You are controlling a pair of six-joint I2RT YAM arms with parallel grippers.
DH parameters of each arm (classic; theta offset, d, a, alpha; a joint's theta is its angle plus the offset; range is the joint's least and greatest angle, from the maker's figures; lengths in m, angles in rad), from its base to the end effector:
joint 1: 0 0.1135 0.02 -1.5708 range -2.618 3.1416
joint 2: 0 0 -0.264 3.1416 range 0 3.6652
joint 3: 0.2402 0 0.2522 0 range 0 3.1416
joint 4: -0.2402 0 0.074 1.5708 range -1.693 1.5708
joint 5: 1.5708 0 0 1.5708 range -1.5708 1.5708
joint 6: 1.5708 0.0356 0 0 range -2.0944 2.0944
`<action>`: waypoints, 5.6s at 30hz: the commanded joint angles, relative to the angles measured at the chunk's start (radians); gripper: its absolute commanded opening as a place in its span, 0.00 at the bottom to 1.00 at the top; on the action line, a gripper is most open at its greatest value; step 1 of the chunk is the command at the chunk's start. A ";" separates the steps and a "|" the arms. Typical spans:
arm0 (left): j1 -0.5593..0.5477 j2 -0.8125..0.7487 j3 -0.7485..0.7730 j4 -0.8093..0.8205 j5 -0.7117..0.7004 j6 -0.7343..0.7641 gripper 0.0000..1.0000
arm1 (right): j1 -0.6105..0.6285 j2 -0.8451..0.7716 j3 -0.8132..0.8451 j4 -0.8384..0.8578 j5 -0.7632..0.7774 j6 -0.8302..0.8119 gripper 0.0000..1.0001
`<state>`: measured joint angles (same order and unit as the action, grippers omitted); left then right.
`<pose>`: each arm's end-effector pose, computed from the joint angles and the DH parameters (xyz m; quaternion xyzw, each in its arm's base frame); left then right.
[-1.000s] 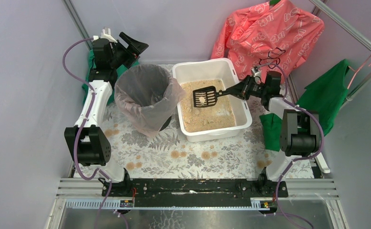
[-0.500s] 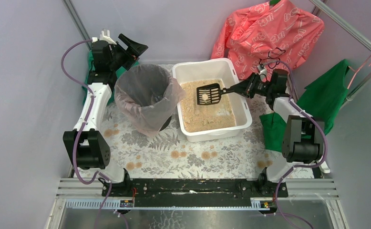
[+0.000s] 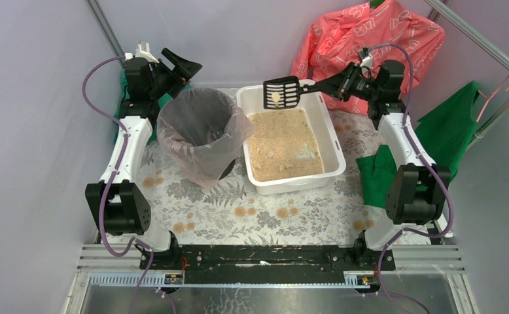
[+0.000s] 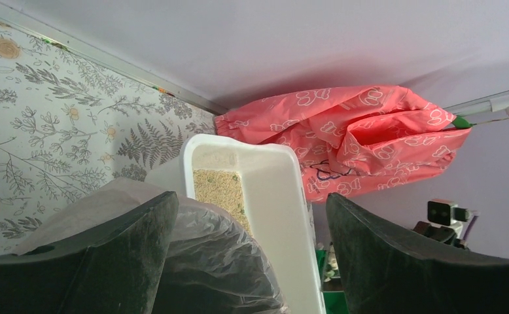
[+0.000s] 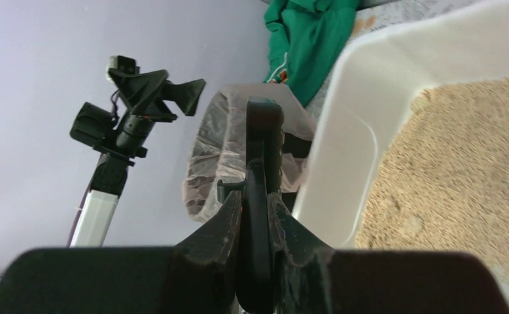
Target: Clean the litter box
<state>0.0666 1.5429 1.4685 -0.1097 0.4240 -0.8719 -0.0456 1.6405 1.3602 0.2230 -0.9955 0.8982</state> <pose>0.3662 0.0097 0.3995 -0.2201 0.7314 -0.3937 0.5114 0.3846 0.0124 0.3614 -0.0016 0.7180 0.5655 0.4057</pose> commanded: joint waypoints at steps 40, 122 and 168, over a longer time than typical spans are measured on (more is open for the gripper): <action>0.094 -0.017 -0.130 0.157 0.058 -0.082 0.90 | 0.670 0.258 0.880 -0.732 0.614 -0.802 0.00; 0.091 0.013 -0.032 0.130 0.037 -0.081 0.99 | 0.410 0.380 0.214 -0.578 0.377 -0.584 0.00; 0.091 0.023 -0.055 0.171 0.068 -0.101 0.99 | 0.141 0.153 0.052 -0.180 0.063 -0.212 0.00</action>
<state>0.1516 1.5551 1.4078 0.0059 0.4686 -0.9710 0.1089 1.8851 1.3499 0.0498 -0.8852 0.6827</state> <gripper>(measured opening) 0.986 0.201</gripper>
